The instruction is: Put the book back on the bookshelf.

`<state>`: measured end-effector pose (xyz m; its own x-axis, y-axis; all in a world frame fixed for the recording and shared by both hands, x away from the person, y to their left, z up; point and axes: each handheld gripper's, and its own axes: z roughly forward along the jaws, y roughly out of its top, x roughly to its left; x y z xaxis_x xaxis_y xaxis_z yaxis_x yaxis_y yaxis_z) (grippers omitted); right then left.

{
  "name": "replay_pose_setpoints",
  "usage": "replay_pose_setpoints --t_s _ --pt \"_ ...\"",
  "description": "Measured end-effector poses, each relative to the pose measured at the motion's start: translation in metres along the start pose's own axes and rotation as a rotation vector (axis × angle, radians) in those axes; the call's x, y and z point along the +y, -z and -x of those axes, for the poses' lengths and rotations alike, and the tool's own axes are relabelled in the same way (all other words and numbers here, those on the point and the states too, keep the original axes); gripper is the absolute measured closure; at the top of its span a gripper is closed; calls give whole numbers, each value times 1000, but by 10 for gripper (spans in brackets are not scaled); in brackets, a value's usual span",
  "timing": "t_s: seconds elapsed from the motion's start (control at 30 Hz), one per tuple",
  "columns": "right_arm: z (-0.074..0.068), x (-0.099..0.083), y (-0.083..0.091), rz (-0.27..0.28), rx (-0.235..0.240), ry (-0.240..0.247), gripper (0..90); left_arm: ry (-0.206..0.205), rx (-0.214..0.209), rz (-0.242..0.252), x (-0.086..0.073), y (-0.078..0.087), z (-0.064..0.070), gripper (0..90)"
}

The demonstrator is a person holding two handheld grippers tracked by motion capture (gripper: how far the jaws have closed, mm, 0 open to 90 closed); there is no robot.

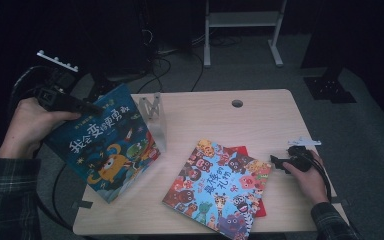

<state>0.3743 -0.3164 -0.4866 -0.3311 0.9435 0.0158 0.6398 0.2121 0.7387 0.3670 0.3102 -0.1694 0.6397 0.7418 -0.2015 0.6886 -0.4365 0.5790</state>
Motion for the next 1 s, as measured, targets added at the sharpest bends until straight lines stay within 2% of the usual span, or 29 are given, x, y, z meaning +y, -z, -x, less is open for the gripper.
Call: replay_pose_setpoints --t_s 0.27,0.3,0.5,0.7,1.0 --pt "0 0 0 0 0 0 156 54 39 16 -17 9 -16 829" --pt "0 0 0 0 0 0 156 70 54 19 -21 11 -20 829" --pt "0 0 0 0 0 0 157 122 78 28 -32 16 -35 829" --pt "0 0 0 0 0 0 157 160 98 32 -39 20 -47 829" --pt "0 0 0 0 0 0 156 209 150 27 -45 23 -60 829"
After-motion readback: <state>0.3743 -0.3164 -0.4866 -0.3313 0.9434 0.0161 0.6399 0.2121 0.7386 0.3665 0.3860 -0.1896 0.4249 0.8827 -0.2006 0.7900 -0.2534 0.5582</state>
